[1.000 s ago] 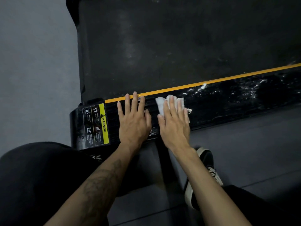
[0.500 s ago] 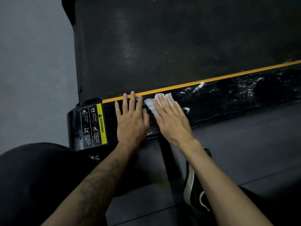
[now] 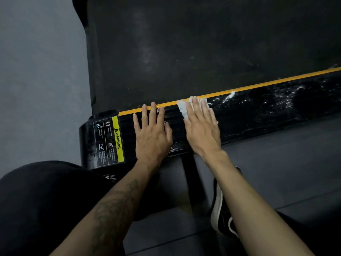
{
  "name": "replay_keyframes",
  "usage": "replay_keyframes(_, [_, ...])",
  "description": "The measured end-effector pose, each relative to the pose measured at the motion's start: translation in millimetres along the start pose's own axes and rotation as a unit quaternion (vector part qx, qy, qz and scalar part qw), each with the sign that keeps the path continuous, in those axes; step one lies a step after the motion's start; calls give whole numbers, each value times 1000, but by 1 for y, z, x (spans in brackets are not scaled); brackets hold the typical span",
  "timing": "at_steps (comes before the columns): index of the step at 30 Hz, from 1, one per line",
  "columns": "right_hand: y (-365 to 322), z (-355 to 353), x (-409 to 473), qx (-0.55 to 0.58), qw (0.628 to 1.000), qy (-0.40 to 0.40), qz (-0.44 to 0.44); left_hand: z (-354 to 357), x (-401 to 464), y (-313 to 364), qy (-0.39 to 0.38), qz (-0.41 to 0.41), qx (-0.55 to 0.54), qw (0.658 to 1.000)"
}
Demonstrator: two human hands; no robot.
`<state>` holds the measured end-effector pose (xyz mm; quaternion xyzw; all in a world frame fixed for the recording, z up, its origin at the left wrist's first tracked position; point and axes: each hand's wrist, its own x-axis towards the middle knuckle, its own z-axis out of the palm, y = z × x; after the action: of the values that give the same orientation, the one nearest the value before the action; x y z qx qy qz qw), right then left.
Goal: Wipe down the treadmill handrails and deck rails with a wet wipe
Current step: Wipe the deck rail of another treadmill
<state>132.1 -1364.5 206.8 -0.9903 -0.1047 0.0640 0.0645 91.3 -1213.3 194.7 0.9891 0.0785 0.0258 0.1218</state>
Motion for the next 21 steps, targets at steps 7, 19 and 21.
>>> replay_keyframes(7, [2,-1,8,-25,995,-14,-99,3,0,-1,7,7,-1,1000])
replay_keyframes(19, [8,-10,21,-26,998,-13,-58,3,0,0,10,9,5,1000])
replay_keyframes(21, [-6,-8,21,-15,1000,0,6,2,0,0,7,9,7,1000])
